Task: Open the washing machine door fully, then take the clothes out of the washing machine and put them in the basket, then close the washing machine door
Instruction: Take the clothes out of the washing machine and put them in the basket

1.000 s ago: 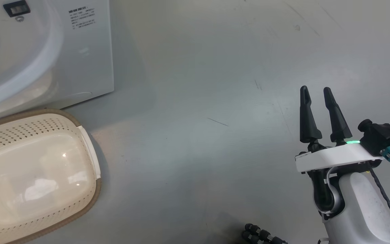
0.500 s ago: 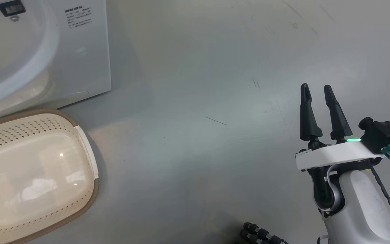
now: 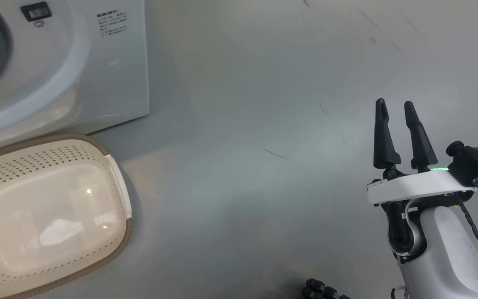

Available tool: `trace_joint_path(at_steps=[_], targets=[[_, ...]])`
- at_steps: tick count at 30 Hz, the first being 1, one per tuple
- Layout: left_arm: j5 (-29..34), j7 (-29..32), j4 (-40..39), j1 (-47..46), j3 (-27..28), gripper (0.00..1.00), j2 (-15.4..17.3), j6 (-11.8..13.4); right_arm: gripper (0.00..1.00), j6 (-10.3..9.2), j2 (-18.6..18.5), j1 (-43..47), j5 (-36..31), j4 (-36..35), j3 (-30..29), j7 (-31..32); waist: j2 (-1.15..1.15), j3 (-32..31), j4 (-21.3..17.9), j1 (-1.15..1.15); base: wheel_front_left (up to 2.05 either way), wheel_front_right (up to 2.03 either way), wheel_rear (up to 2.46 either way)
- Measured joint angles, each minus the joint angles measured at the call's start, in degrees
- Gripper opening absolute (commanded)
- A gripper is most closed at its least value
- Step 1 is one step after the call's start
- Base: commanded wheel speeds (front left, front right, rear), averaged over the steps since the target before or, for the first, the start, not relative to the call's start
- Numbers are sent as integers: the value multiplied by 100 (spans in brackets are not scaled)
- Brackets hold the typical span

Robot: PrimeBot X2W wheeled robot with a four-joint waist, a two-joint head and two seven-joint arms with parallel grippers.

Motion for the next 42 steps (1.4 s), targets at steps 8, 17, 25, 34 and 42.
trace_joint_path(at_steps=[8,17,25,34,42], targets=[[102,-548,73,247,-201,0,-178,-307,100,0,-2,1,-115,34,-26,0,0,-284,239,0,0,0,0],[102,-1102,153,717,-441,0,-445,-610,100,0,-31,53,-246,98,-77,0,0,-683,639,0,0,0,0],[164,-1524,33,1111,-613,0,-645,-719,100,0,-102,217,-299,130,-110,-1,0,-1029,1075,0,0,0,0],[364,-2105,-215,1506,-762,0,-682,-780,100,0,-102,370,-305,203,-123,-1,0,-1392,1440,0,0,0,0],[380,-2702,-638,1945,-748,0,-734,-806,100,0,-102,493,-304,264,-116,-1,0,-1774,1699,0,0,0,0]])
